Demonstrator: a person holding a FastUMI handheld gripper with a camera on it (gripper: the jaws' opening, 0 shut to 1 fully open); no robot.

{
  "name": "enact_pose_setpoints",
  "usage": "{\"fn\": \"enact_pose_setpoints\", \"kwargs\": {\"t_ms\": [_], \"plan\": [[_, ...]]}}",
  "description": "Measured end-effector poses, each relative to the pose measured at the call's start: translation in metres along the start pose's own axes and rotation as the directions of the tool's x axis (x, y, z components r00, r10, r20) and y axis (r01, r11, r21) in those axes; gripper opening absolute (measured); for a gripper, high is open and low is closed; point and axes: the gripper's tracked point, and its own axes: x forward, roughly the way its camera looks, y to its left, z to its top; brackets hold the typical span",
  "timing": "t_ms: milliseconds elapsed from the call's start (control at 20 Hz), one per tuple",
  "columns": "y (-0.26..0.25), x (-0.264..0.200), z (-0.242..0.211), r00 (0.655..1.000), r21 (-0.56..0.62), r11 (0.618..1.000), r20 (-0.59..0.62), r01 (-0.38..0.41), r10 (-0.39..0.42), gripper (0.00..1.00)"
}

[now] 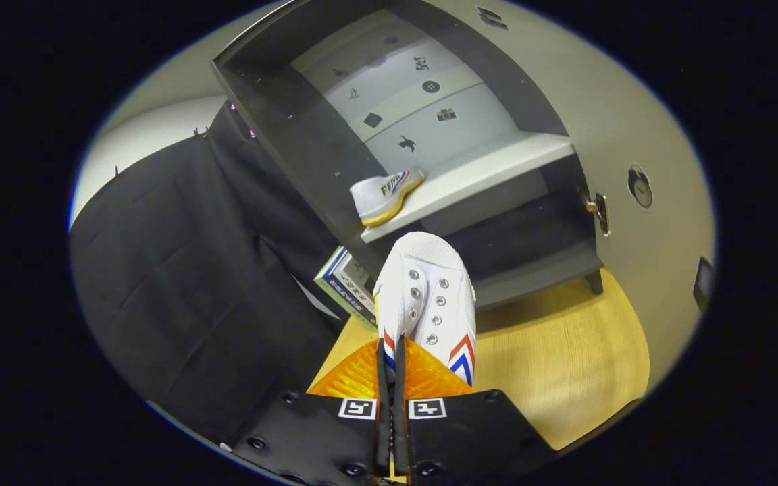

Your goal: Open the shoe cabinet door, grab the shoes and put them into the shoe cabinet, then close the shoe cabinet door.

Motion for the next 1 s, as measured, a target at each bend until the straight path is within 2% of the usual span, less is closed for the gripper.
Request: {"fn": "enact_pose_setpoints", "kwargs": {"t_ms": [550,1000], "plan": [[0.019,0.047,0.137,0.981,-0.048,0.999,0.195,0.007,0.003,0.03],[-0.017,0.112,0.222,0.959,-0.077,0.989,0.265,0.125,-0.101,0.03]]}}
